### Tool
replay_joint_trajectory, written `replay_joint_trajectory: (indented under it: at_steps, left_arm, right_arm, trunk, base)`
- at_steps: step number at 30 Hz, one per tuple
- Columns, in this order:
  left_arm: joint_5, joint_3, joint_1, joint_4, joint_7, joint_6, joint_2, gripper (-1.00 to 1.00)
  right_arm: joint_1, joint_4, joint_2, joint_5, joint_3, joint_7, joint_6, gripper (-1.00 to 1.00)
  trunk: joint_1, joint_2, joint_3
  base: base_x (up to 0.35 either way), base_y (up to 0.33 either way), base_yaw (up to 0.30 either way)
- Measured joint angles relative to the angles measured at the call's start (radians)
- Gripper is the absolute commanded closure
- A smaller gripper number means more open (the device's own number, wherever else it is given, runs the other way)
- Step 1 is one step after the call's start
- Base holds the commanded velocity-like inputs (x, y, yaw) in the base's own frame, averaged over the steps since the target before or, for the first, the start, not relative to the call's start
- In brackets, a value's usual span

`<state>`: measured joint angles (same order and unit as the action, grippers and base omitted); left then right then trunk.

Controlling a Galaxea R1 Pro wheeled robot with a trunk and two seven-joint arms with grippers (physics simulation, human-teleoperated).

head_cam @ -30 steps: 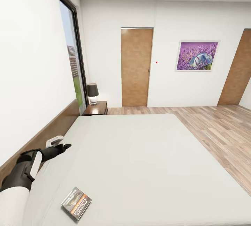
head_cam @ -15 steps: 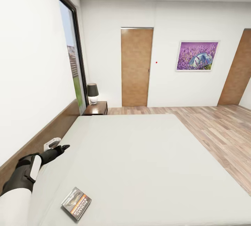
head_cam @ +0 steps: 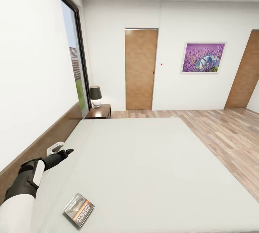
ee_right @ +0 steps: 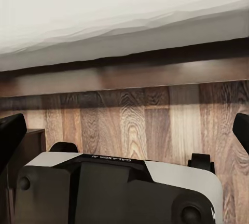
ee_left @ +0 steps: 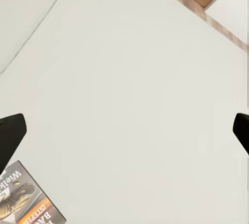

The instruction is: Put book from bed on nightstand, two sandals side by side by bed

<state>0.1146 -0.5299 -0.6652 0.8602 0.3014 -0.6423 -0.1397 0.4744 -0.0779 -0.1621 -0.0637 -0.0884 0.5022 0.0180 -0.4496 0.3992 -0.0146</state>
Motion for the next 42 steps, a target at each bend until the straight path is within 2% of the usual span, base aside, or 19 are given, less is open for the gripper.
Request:
replay_joint_trajectory:
  at_steps: [12,42]
  left_arm:
    - [0.0,0.0,0.001,0.0,0.0,0.0,0.009,-1.0]
    - [0.001,0.0,0.003,0.0,0.0,0.0,0.015,-1.0]
  right_arm:
    - [0.0,0.0,0.001,0.0,0.0,0.0,0.0,-1.0]
    - [-0.001,0.0,0.0,0.0,0.0,0.0,0.002,-1.0]
  trunk:
    - [0.0,0.0,0.001]
    - [0.0,-0.002,0.044]
  base:
    - [0.0,0.0,0.0]
    - [0.0,0.0,0.0]
